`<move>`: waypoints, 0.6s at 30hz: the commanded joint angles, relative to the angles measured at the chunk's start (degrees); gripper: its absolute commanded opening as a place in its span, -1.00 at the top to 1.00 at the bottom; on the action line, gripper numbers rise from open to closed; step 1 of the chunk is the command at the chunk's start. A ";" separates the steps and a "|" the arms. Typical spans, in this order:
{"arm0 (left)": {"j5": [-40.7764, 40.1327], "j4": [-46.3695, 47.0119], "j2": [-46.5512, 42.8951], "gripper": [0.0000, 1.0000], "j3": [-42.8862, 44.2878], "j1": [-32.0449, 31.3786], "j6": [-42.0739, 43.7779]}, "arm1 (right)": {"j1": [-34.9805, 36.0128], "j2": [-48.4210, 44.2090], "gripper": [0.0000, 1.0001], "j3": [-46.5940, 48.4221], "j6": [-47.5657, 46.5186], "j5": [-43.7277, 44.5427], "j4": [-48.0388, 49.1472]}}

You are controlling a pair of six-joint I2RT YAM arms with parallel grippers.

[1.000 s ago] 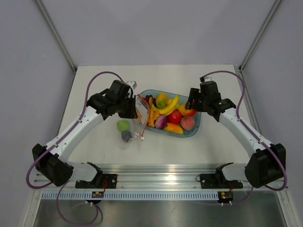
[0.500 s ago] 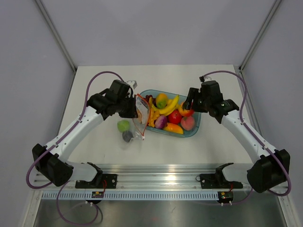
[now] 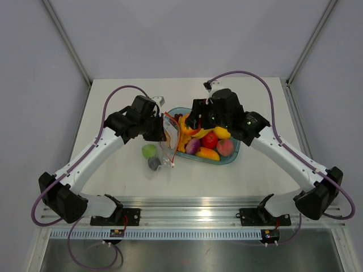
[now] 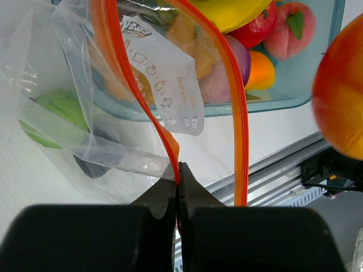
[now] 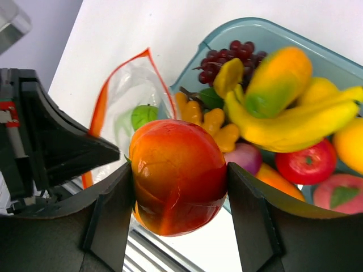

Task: Place the food in the zip-top bag and seal the zipper
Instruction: Place the fake fruit in the zipper food storage bag.

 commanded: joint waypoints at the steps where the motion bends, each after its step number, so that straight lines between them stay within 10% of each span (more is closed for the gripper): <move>1: 1.99 2.71 -1.67 1.00 0.32 -0.25 -0.57 | 2.64 4.17 0.36 4.16 1.08 0.06 2.72; 11: 1.72 1.92 -2.73 1.00 1.47 -0.25 -0.21 | 8.44 15.68 0.21 10.66 0.47 -0.12 3.52; 18: 0.84 0.86 -3.34 1.00 2.61 -0.25 0.40 | 8.88 17.63 -0.73 12.25 -0.58 1.28 1.23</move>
